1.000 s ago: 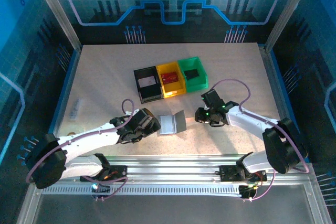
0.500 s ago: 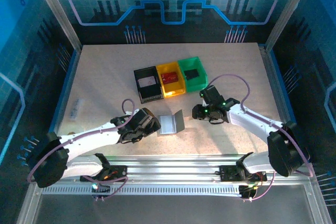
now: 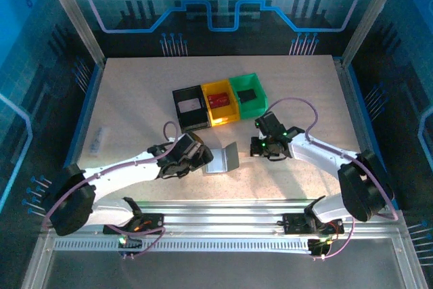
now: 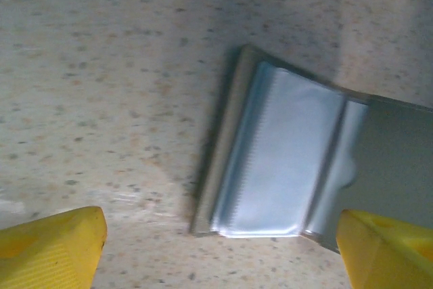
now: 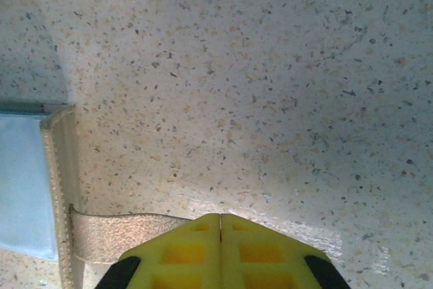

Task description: Take the credit cards out of the card holder

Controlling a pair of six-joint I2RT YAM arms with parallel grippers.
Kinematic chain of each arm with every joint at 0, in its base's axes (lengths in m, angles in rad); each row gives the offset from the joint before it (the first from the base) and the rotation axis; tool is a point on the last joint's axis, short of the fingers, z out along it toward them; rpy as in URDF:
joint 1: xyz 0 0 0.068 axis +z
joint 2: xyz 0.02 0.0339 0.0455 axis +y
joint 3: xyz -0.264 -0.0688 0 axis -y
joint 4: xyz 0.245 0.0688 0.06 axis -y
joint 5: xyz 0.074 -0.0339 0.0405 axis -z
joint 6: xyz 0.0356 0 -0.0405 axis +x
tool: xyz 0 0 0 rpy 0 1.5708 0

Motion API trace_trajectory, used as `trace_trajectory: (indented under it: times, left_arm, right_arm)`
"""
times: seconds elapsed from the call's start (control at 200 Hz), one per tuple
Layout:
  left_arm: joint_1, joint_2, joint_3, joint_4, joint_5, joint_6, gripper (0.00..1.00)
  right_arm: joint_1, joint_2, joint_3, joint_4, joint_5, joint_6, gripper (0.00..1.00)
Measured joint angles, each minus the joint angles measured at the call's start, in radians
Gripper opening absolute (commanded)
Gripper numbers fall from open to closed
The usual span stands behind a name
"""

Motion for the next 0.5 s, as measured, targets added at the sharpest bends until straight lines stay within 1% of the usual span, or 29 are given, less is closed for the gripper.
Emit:
trace_trajectory:
  times: [0.215,0.35,0.5]
  left_arm:
    - [0.0,0.084,0.029,0.06,0.05,0.004,0.84]
    - [0.0,0.108,0.034,0.074,0.062,0.011,0.8]
    - [0.0,0.135,0.069,0.088,0.069,0.033,0.78]
  right_arm:
    - [-0.005,0.009,-0.027,0.012,0.0,0.001,0.0]
    - [-0.006,0.009,-0.028,0.022,0.0,0.001,0.0]
    - [-0.01,0.009,-0.034,0.03,0.0,0.001,0.0]
